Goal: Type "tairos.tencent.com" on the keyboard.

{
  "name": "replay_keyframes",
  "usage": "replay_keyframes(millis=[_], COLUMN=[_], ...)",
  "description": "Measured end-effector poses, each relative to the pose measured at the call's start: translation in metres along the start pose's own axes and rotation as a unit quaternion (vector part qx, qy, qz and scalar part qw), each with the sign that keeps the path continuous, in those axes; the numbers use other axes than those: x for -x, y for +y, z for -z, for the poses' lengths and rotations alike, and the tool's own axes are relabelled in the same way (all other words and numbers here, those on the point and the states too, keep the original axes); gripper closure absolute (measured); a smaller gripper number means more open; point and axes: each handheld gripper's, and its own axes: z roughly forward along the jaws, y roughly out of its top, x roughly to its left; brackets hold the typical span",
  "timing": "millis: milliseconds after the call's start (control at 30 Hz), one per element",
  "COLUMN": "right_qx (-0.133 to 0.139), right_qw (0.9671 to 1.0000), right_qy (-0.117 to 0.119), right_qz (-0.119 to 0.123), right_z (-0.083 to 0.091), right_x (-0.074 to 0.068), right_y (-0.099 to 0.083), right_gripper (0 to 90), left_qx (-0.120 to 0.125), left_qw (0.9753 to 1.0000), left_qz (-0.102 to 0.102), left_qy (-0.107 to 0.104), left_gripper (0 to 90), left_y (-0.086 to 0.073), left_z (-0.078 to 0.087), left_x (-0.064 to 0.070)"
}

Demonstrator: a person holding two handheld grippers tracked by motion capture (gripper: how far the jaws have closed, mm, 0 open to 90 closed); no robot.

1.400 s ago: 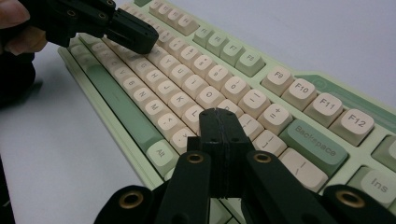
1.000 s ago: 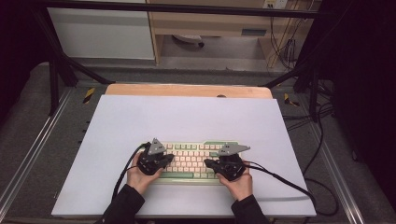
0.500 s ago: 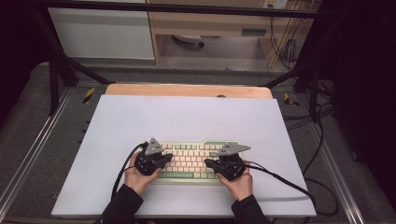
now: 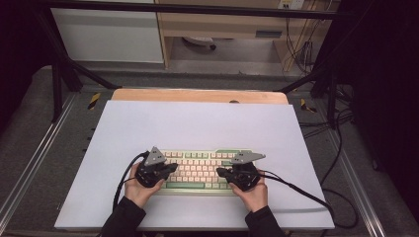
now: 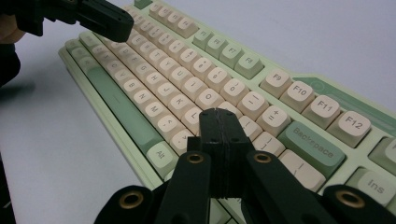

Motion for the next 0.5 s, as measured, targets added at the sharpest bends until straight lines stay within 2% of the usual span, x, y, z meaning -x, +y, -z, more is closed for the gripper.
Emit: replay_keyframes(millis=[500], right_qx=[0.003], right_qw=[1.0], right_qy=[-0.001], right_qz=[-0.001], right_z=[0.0], right_x=[0.0], right_y=[0.001], right_gripper=[90.0], left_qx=[-0.002], left_qw=[0.9999], left_qz=[0.007], left_qy=[0.008], left_gripper=[89.9], left_y=[-0.014], left_z=[0.015], left_x=[-0.008])
